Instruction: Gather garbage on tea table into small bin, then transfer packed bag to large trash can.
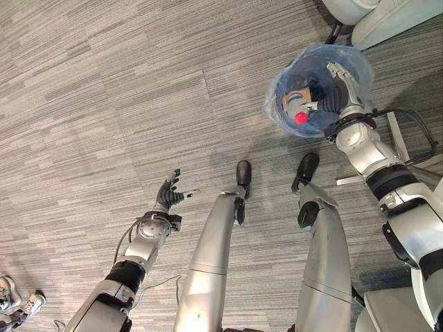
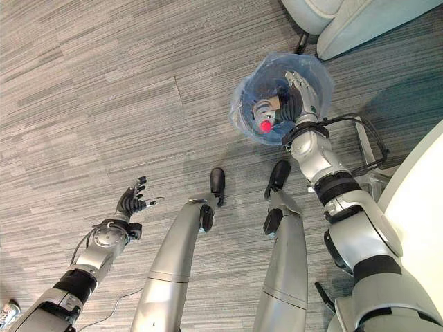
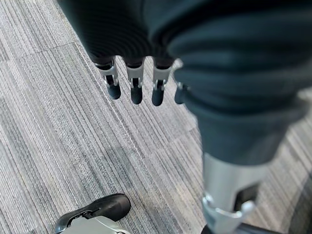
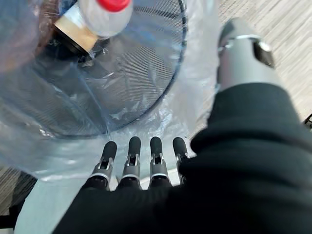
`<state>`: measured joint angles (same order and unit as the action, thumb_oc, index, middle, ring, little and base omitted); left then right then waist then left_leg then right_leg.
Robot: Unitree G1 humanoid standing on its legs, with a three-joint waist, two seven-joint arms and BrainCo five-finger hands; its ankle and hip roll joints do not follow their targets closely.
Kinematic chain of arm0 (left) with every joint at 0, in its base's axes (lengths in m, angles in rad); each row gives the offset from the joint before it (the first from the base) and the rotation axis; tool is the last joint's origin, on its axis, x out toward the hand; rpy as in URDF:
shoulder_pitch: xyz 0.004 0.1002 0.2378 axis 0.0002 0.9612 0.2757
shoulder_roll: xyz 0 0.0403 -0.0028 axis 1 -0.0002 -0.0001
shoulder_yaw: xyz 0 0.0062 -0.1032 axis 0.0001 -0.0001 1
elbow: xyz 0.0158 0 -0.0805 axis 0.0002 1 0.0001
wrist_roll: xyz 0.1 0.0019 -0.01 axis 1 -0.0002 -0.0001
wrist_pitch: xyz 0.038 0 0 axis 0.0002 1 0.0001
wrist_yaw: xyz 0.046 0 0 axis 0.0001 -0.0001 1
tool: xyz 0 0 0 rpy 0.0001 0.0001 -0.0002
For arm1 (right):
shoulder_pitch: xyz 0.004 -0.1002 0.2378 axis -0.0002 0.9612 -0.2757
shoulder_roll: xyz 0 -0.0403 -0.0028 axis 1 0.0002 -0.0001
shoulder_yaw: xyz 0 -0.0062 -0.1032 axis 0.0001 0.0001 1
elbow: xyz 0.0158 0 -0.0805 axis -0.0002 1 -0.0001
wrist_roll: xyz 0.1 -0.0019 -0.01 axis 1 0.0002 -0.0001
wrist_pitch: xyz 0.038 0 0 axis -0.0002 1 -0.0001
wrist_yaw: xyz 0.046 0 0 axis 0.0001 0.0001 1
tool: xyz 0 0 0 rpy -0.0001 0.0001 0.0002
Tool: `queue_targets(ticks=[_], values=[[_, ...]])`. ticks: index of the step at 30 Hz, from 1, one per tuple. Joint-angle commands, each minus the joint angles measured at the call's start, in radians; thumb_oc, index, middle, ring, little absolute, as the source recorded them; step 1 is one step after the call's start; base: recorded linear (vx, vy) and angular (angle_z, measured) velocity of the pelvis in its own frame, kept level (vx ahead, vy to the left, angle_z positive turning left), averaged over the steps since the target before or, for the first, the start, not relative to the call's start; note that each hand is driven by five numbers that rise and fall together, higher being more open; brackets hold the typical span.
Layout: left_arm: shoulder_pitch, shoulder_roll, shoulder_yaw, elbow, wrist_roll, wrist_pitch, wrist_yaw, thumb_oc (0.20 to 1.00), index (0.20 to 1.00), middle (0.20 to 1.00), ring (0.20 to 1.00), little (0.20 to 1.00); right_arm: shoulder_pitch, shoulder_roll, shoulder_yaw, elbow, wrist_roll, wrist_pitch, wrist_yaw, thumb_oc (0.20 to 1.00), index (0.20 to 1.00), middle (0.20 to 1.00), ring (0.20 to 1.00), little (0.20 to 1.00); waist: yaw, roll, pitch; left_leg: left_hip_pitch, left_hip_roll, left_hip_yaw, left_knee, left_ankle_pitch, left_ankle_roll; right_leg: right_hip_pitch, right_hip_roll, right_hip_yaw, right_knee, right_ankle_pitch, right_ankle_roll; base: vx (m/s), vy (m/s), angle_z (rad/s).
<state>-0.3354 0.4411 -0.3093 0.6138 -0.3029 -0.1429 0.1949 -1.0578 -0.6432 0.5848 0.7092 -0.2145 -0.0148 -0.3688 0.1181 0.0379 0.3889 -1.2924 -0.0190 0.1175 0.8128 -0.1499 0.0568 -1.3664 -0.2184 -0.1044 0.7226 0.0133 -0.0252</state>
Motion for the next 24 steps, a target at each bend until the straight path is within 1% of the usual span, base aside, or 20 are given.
queue_targets(ticks=[1, 2, 4, 5, 8, 9, 10, 15, 16, 17, 18, 21, 24], values=[[0.084, 0.005, 0.038, -0.001, 0.017, -0.021, -0.001, 1.000, 1.000, 1.000, 1.000, 1.000, 0.023, -0.087, 0.073, -0.090, -0.173, -0.036, -0.005, 1.000, 1.000, 1.000, 1.000, 1.000, -0.012, 0.023, -0.019, 0.036, -0.032, -0.039, -0.105, 0.010, 0.011, 0.068, -0.002, -0.004, 0.054, -0.135, 0.020, 0.01, -0.042, -0.03], [0.098, 0.005, 0.046, 0.002, 0.030, -0.020, -0.001, 1.000, 1.000, 1.000, 1.000, 1.000, 0.049, -0.112, 0.110, -0.106, -0.262, -0.030, 0.010, 1.000, 1.000, 1.000, 1.000, 1.000, -0.017, 0.017, -0.025, 0.041, -0.029, -0.041, -0.113, 0.009, 0.009, 0.074, -0.001, -0.007, 0.045, -0.135, 0.021, 0.01, -0.039, 0.00], [0.098, 0.009, 0.043, 0.008, 0.042, -0.020, -0.002, 1.000, 1.000, 1.000, 1.000, 1.000, 0.066, -0.109, 0.136, -0.083, -0.307, -0.025, 0.019, 1.000, 1.000, 1.000, 1.000, 1.000, -0.018, 0.014, -0.028, 0.045, -0.028, -0.043, -0.121, 0.009, 0.007, 0.081, -0.001, -0.009, 0.036, -0.133, 0.023, 0.00, -0.040, 0.03], [0.092, 0.014, 0.041, 0.016, 0.049, -0.021, -0.001, 1.000, 1.000, 1.000, 1.000, 1.000, 0.074, -0.095, 0.162, -0.039, -0.339, -0.018, 0.027, 1.000, 1.000, 1.000, 1.000, 1.000, -0.018, 0.013, -0.030, 0.045, -0.028, -0.043, -0.127, 0.011, 0.004, 0.081, 0.000, -0.012, 0.028, -0.131, 0.025, 0.00, -0.037, 0.02], [0.089, 0.027, 0.035, 0.011, 0.045, -0.026, 0.004, 1.000, 1.000, 1.000, 1.000, 1.000, 0.065, -0.071, 0.201, 0.028, -0.365, -0.004, 0.039, 1.000, 1.000, 1.000, 1.000, 1.000, -0.013, 0.014, -0.034, 0.032, -0.032, -0.050, -0.125, 0.014, 0.002, 0.071, 0.002, -0.013, 0.030, -0.130, 0.025, 0.00, -0.023, -0.02], [0.088, 0.033, 0.030, -0.002, 0.040, -0.029, 0.006, 1.000, 1.000, 1.000, 1.000, 1.000, 0.057, -0.052, 0.218, 0.076, -0.379, 0.008, 0.041, 1.000, 1.000, 1.000, 1.000, 1.000, -0.008, 0.019, -0.031, 0.023, -0.033, -0.051, -0.120, 0.015, 0.001, 0.061, 0.001, -0.011, 0.036, -0.130, 0.025, 0.00, 0.000, 0.00], [0.089, 0.033, 0.031, -0.003, 0.040, -0.029, 0.006, 1.000, 1.000, 1.000, 1.000, 1.000, 0.055, -0.050, 0.220, 0.079, -0.379, 0.007, 0.039, 1.000, 1.000, 1.000, 1.000, 1.000, -0.009, 0.018, -0.032, 0.022, -0.034, -0.051, -0.119, 0.015, 0.001, 0.060, 0.000, -0.011, 0.037, -0.130, 0.025, 0.00, 0.000, 0.00], [0.081, 0.062, 0.027, -0.031, -0.004, -0.047, 0.019, 1.000, 1.000, 1.000, 1.000, 1.000, -0.048, 0.013, 0.290, 0.234, -0.366, 0.034, 0.062, 1.000, 1.000, 1.000, 1.000, 1.000, 0.011, 0.034, -0.010, -0.020, -0.039, -0.053, -0.120, 0.031, -0.003, 0.016, -0.005, -0.005, 0.061, -0.127, 0.029, 0.00, -0.013, 0.01], [0.081, 0.063, 0.027, -0.033, -0.007, -0.048, 0.020, 1.000, 1.000, 1.000, 1.000, 1.000, -0.058, 0.024, 0.296, 0.251, -0.359, 0.034, 0.066, 0.683, 0.683, 0.683, 0.683, 0.683, 0.012, 0.036, -0.008, -0.024, -0.040, -0.055, -0.121, 0.034, -0.004, 0.011, -0.006, -0.005, 0.064, -0.127, 0.029, 0.00, -0.022, 0.05], [0.080, 0.064, 0.022, -0.031, -0.009, -0.049, 0.019, 1.000, 1.000, 1.000, 1.000, 1.000, -0.065, 0.036, 0.295, 0.270, -0.344, 0.035, 0.067, 0.454, 0.454, 0.454, 0.454, 0.454, 0.014, 0.039, -0.006, -0.031, -0.042, -0.054, -0.119, 0.038, -0.005, 0.004, -0.006, -0.004, 0.070, -0.126, 0.028, 0.00, -0.023, 0.07], [0.082, 0.063, 0.018, -0.031, -0.009, -0.051, 0.018, 1.000, 1.000, 1.000, 1.000, 1.000, -0.071, 0.048, 0.299, 0.279, -0.332, 0.033, 0.068, 0.200, 0.200, 0.200, 0.200, 0.200, 0.018, 0.040, -0.006, -0.033, -0.043, -0.054, -0.122, 0.042, -0.004, -0.001, -0.004, -0.004, 0.072, -0.126, 0.027, 0.01, -0.020, 0.10], [0.078, 0.058, 0.017, -0.020, -0.010, -0.048, 0.015, 1.000, 1.000, 1.000, 1.000, 1.000, -0.070, 0.053, 0.294, 0.270, -0.313, 0.028, 0.063, 0.200, 0.200, 0.200, 0.200, 0.200, 0.019, 0.039, -0.012, -0.030, -0.043, -0.053, -0.131, 0.047, -0.003, -0.001, -0.001, -0.006, 0.071, -0.123, 0.026, -0.01, -0.010, 0.10], [0.073, 0.047, 0.017, -0.017, -0.002, -0.044, 0.008, 1.000, 1.000, 1.000, 1.000, 1.000, -0.056, 0.038, 0.279, 0.240, -0.296, 0.022, 0.060, 0.200, 0.200, 0.200, 0.200, 0.200, 0.019, 0.035, -0.017, -0.011, -0.038, -0.052, -0.160, 0.054, -0.002, 0.016, 0.005, -0.012, 0.046, -0.114, 0.030, -0.01, -0.006, 0.00]])
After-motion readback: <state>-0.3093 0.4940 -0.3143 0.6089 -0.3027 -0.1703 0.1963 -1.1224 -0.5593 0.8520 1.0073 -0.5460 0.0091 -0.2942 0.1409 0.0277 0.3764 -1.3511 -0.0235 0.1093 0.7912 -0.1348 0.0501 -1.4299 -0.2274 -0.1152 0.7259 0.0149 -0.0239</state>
